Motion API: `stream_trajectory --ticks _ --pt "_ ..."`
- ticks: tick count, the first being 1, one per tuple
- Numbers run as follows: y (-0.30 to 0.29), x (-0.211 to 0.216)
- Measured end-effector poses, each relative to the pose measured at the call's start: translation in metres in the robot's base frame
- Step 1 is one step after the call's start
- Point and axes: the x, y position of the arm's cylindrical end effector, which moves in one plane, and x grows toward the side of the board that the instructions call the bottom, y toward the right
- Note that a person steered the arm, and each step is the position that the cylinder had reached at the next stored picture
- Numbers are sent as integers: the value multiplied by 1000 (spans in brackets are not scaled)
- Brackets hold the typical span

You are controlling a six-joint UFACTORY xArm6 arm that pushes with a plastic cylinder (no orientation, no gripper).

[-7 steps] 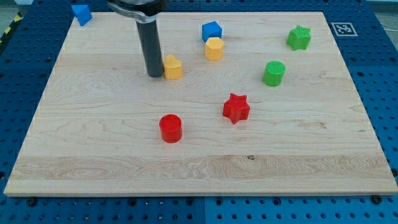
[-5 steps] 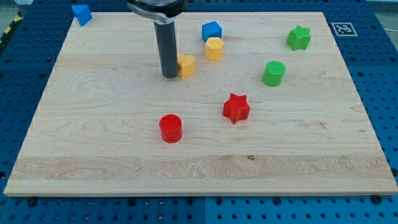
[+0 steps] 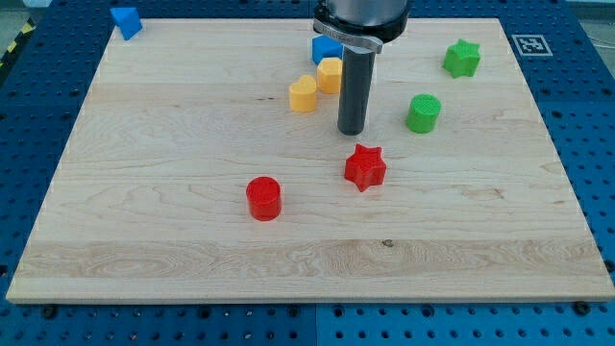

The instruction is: Place your arm to the bottom of the yellow heart

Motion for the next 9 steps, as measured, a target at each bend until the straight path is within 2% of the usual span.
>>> stream_trajectory --ticks 1,4,5,7,9 --pt "-12 0" --pt "-106 -8" --pt "-103 -10" --pt "-39 -10" --pt "-38 -14"
